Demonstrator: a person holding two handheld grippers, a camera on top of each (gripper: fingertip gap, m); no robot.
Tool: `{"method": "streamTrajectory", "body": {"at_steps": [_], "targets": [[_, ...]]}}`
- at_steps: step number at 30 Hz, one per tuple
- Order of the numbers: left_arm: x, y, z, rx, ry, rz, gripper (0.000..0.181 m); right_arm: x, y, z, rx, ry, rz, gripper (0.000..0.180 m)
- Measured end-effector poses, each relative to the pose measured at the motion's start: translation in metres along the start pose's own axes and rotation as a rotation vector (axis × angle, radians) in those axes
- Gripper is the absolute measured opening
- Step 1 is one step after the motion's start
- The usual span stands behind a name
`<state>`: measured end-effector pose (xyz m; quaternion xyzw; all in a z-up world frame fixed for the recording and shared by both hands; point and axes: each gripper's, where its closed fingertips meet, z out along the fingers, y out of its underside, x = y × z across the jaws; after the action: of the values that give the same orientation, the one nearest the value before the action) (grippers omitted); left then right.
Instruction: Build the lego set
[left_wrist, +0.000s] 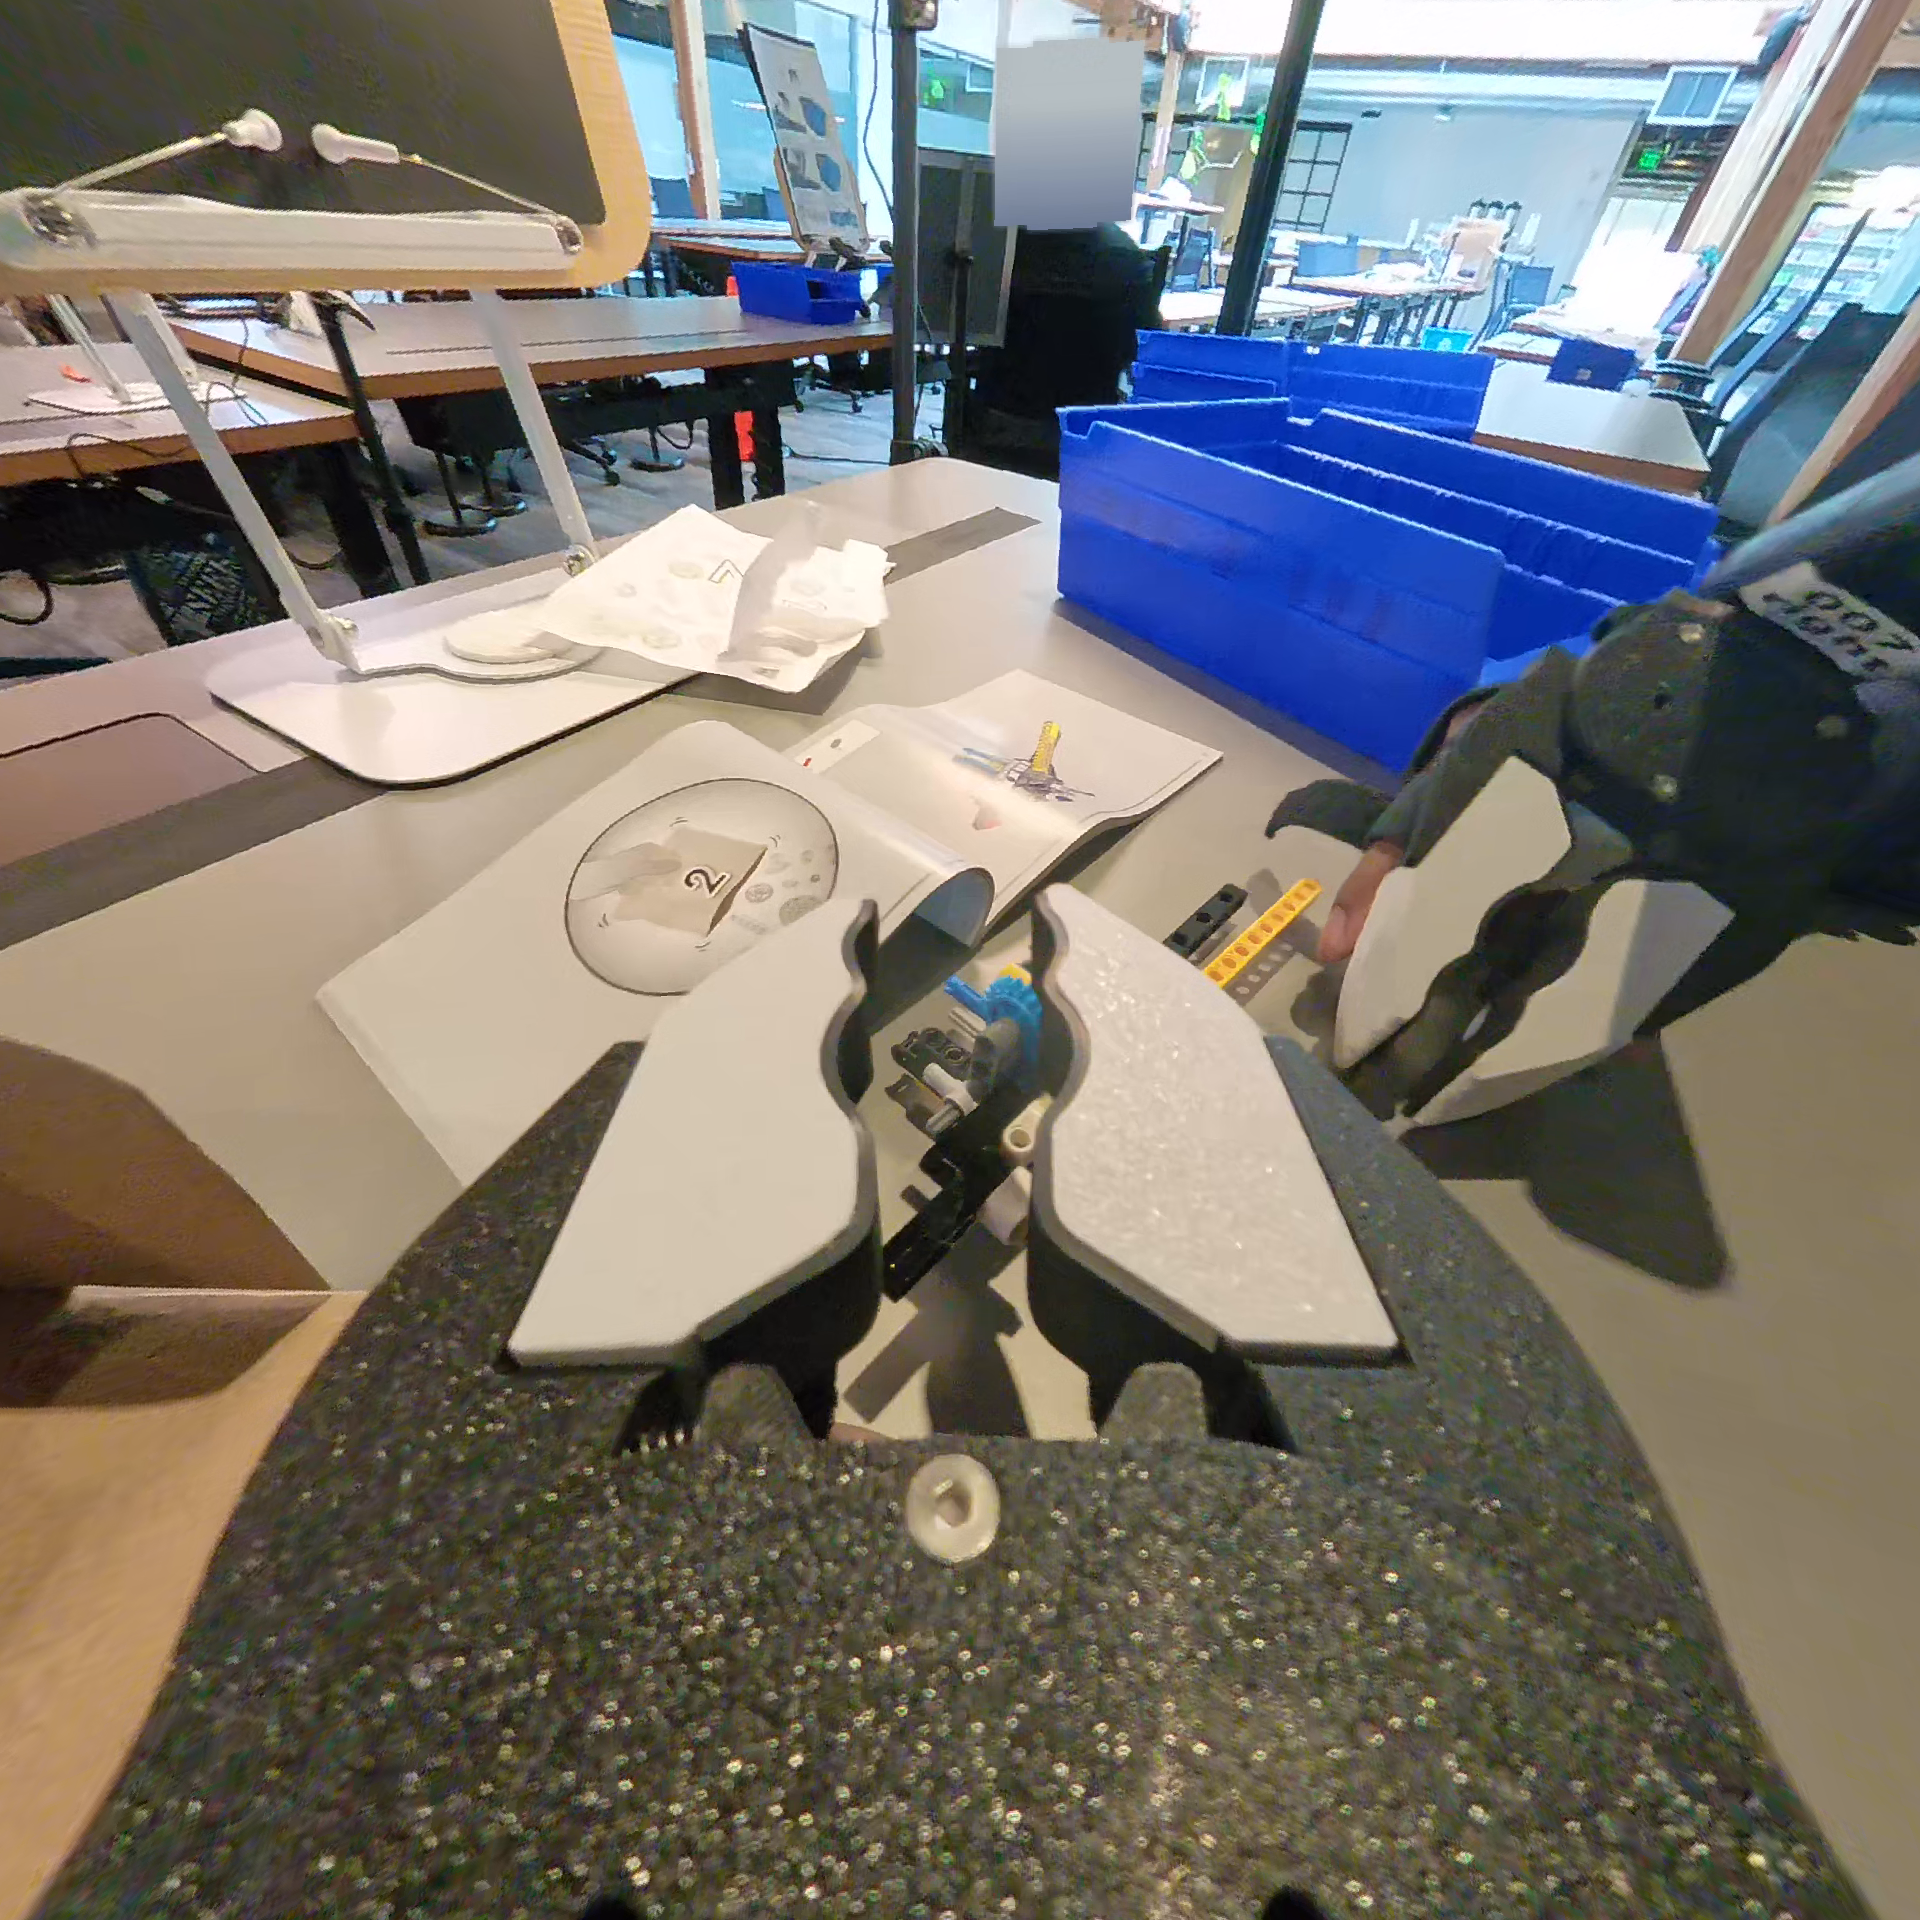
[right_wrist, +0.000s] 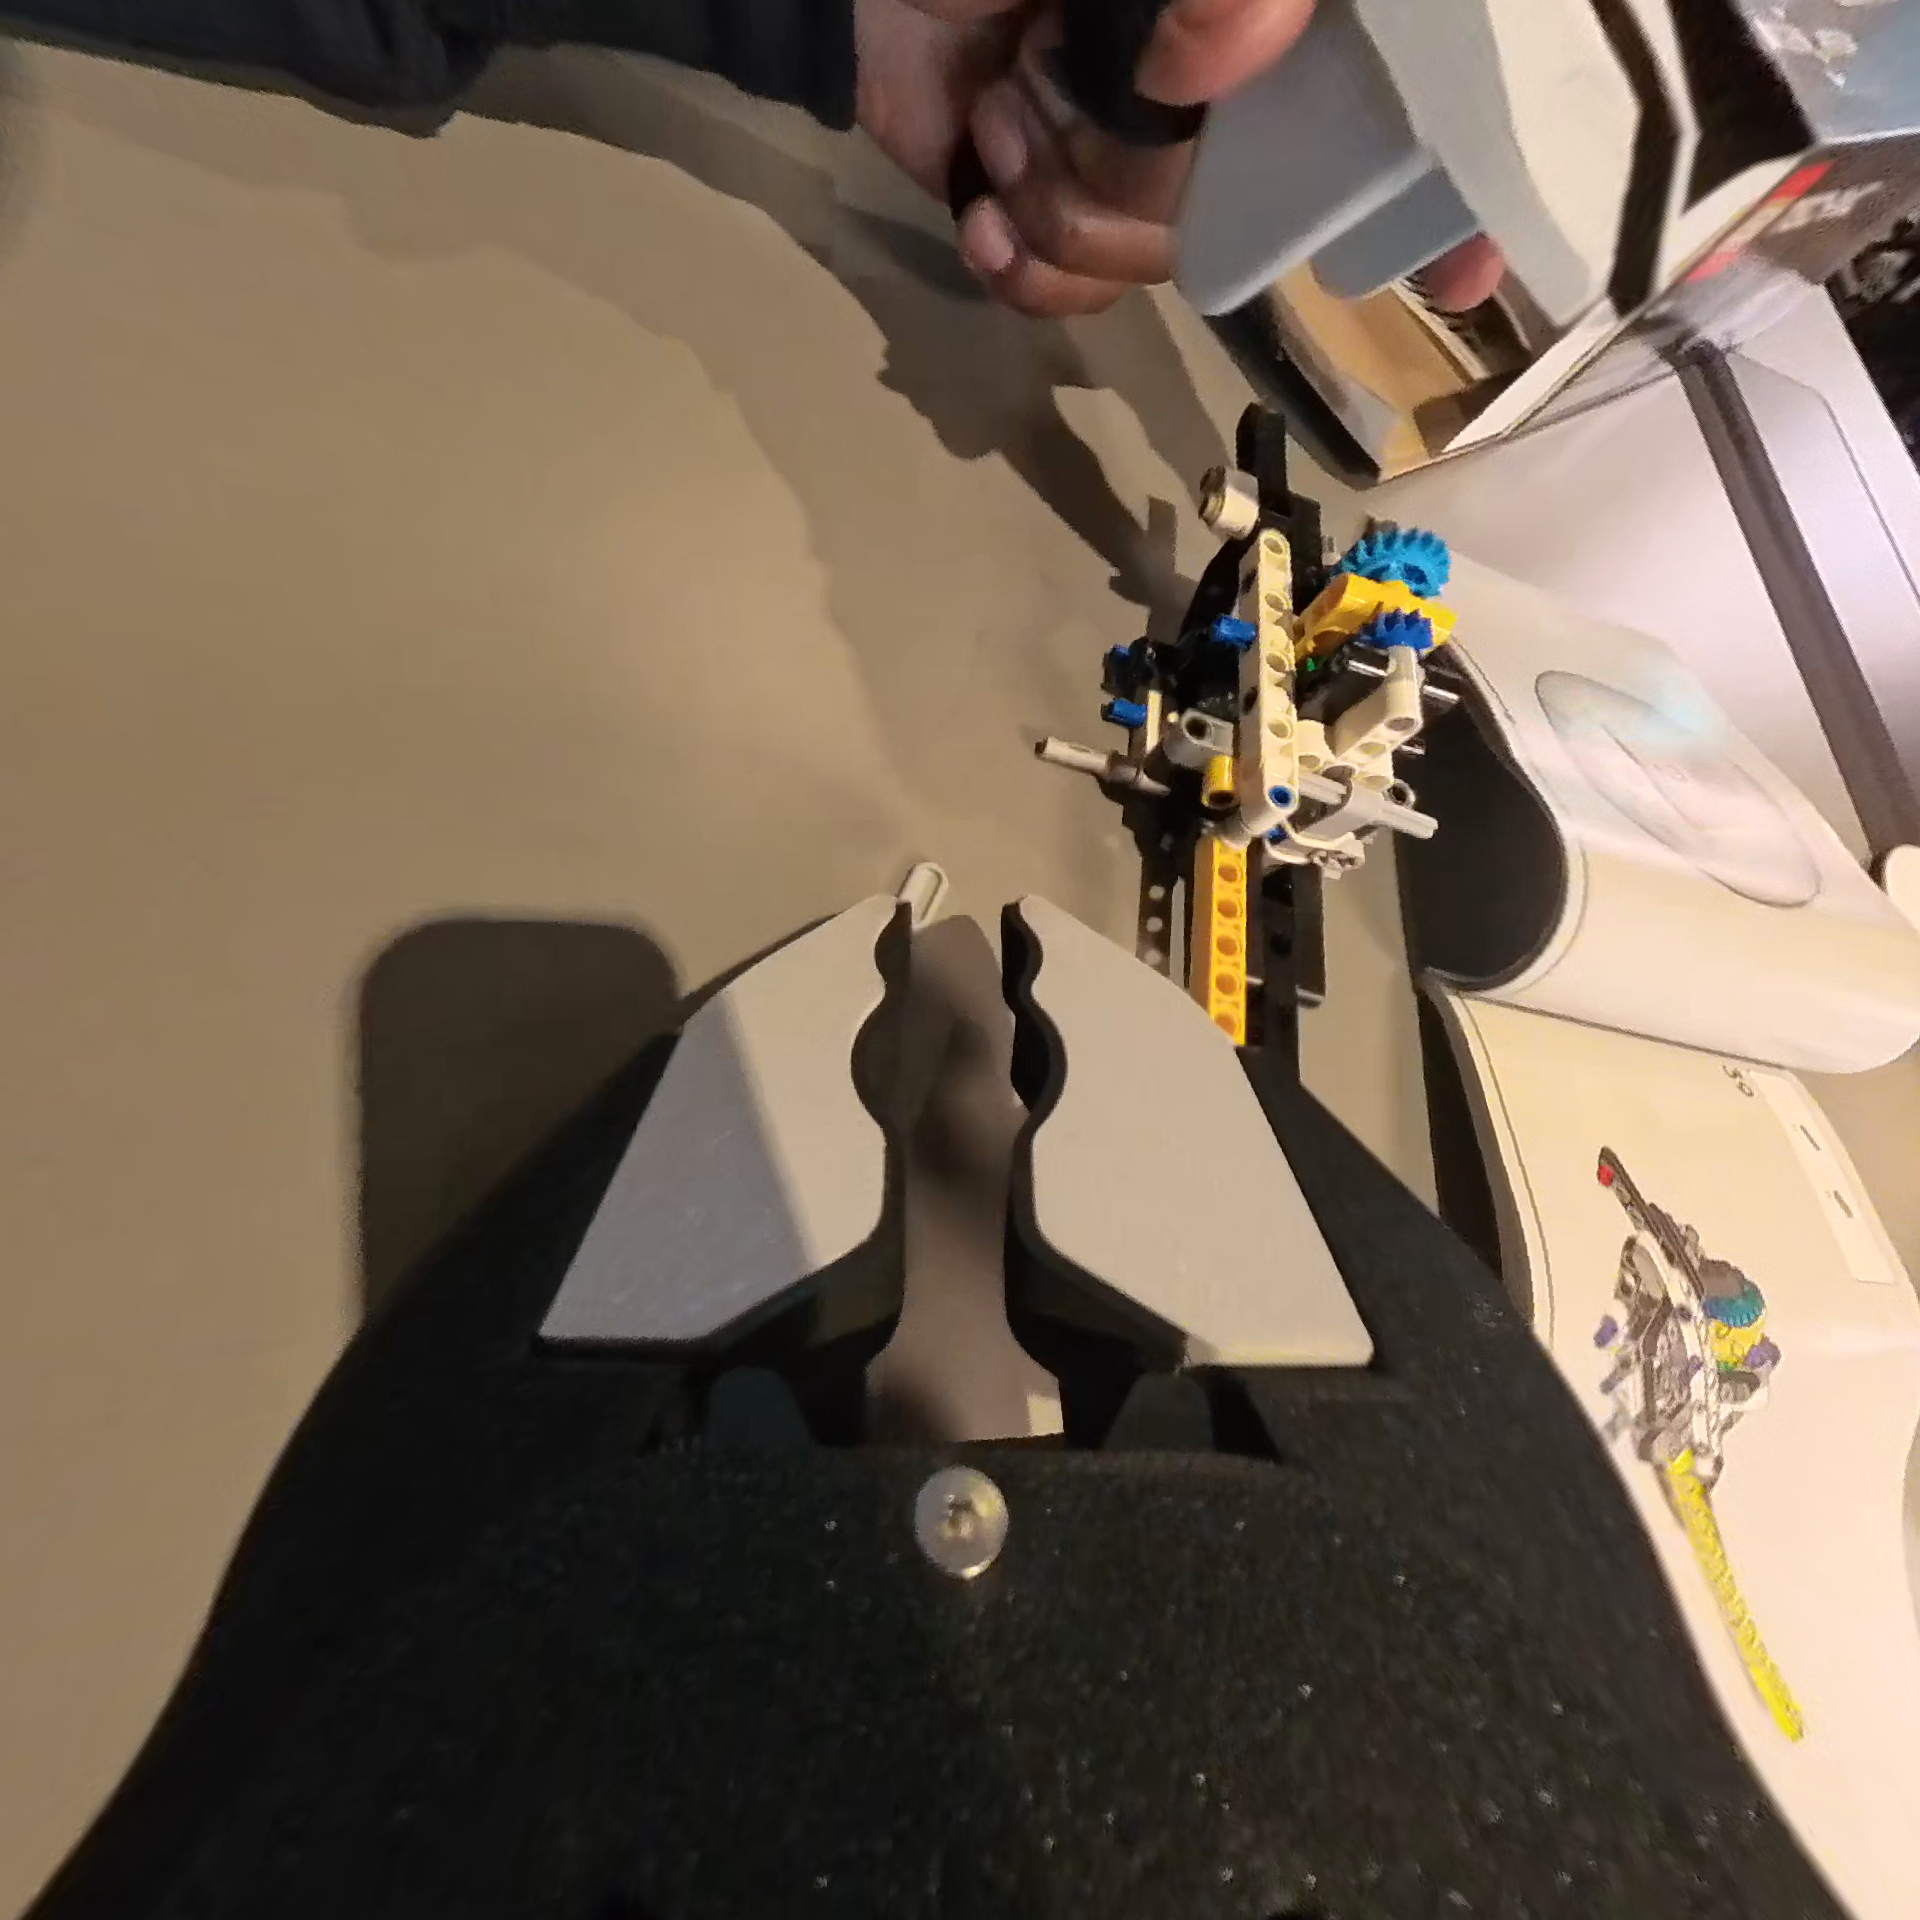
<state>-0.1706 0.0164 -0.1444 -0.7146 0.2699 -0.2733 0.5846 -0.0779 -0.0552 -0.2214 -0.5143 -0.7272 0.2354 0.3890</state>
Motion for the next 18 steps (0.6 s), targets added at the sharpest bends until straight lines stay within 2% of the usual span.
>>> {"method": "streamTrajectory", "body": {"at_steps": [4,8,14,18], "targets": [[0.011,-0.002,0.001,0.003,0.044,0.024,0.028,0.004,-0.002,-0.015,0.004,0.024,0.097,0.016],[0.018,0.002,0.005,-0.025,0.062,0.056,0.028,0.011,-0.002,-0.045,-0.014,0.082,0.085,0.016],[0.019,0.006,0.009,-0.041,0.052,0.091,0.027,-0.013,0.036,-0.069,-0.092,-0.043,0.138,0.016],[0.017,0.004,0.007,-0.024,0.041,0.096,0.027,-0.027,0.047,-0.08,-0.102,-0.108,0.157,0.016]]}}
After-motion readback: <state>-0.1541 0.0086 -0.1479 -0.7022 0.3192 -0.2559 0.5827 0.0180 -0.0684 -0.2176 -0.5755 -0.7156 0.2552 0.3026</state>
